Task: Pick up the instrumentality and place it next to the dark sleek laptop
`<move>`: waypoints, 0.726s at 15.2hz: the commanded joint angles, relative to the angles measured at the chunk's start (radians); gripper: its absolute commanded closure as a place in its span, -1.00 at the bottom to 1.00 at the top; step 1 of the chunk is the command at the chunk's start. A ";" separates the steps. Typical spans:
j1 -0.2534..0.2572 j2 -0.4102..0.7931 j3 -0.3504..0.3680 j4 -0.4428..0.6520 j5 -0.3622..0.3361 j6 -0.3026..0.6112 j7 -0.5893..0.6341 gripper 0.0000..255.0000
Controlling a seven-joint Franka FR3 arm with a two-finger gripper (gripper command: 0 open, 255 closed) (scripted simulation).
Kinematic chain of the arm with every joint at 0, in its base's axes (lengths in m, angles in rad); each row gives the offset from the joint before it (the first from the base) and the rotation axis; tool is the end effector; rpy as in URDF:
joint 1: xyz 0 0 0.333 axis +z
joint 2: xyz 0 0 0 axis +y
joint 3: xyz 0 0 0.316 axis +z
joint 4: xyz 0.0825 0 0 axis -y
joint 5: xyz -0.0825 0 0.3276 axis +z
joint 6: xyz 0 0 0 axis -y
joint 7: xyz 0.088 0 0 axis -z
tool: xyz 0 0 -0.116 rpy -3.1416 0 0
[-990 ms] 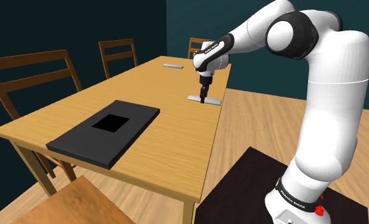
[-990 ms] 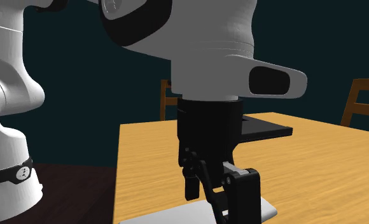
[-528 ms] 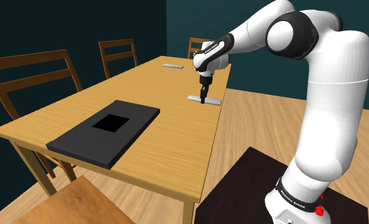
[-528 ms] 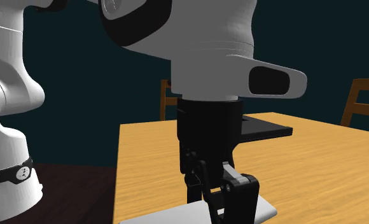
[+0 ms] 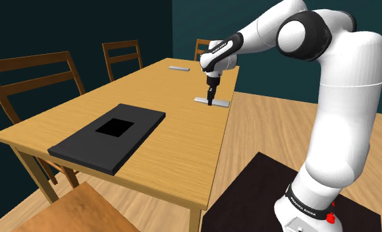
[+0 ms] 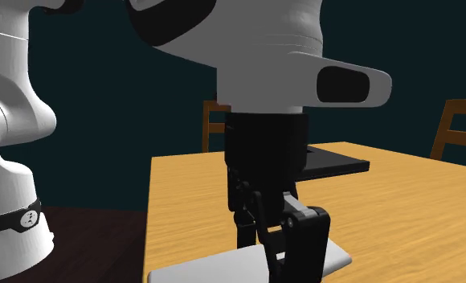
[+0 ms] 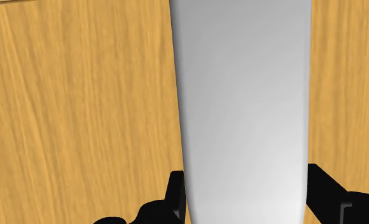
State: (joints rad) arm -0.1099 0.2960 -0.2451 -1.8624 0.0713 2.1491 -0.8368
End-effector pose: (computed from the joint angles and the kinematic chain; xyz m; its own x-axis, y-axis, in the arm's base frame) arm 0.5446 -0.1878 0.3860 0.8991 0.4377 -0.0078 0.4377 -0.8991 0.0080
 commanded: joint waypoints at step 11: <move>0.004 -0.061 -0.006 0.081 -0.020 -0.141 0.011 1.00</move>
State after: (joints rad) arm -0.1049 0.2368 -0.2506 -1.7919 0.0524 2.0213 -0.8247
